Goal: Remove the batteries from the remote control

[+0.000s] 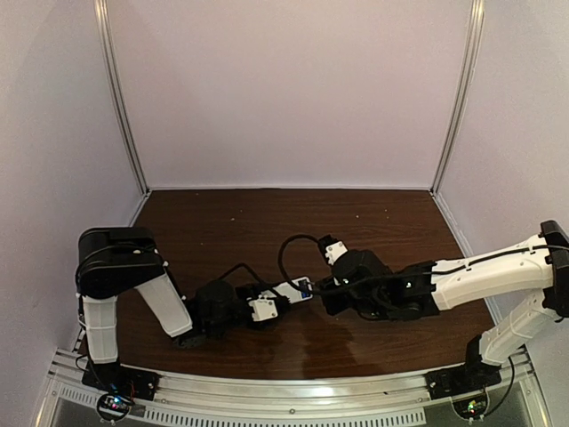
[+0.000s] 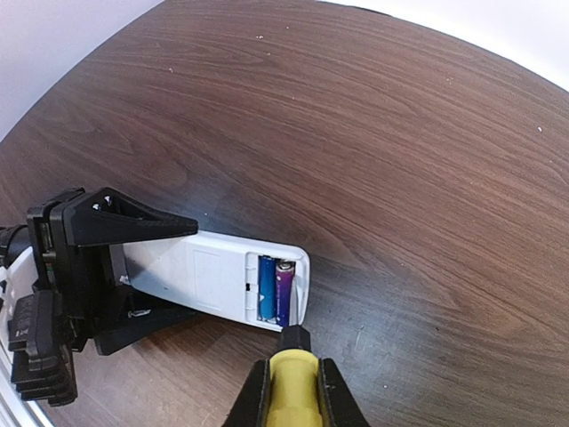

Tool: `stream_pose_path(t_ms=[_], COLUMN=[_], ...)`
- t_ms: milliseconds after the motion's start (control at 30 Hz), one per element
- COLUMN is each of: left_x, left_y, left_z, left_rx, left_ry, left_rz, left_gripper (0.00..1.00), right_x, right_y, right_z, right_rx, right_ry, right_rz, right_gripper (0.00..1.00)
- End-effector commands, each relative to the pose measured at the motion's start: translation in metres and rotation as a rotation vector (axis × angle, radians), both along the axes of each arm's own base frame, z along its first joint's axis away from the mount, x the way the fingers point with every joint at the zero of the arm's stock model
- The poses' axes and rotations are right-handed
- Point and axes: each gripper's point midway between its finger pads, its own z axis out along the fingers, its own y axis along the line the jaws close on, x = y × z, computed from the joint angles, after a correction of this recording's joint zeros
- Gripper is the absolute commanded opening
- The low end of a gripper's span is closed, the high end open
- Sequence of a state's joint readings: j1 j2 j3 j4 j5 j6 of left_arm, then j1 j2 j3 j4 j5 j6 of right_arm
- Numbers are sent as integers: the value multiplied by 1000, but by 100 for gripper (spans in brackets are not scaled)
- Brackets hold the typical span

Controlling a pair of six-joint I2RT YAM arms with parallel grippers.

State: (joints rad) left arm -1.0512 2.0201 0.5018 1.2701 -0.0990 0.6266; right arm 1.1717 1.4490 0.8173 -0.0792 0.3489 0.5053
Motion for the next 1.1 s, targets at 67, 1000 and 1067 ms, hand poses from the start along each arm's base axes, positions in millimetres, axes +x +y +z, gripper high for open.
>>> stream_pose_path(t_ms=[67, 1000, 1067], left_x=[1, 2, 3], left_y=[-4, 3, 4], left_z=[2, 5, 6], left_rx=[-20, -31, -32], left_ry=[-5, -30, -37], left_rz=[-10, -4, 3], left_gripper=[0, 0, 0], right_x=[1, 21, 23], right_y=[7, -9, -9], right_z=[-10, -34, -34], right_rx=[34, 133, 147], right_ry=[25, 180, 186], right_rz=[25, 170, 183], right_gripper=[0, 0, 0])
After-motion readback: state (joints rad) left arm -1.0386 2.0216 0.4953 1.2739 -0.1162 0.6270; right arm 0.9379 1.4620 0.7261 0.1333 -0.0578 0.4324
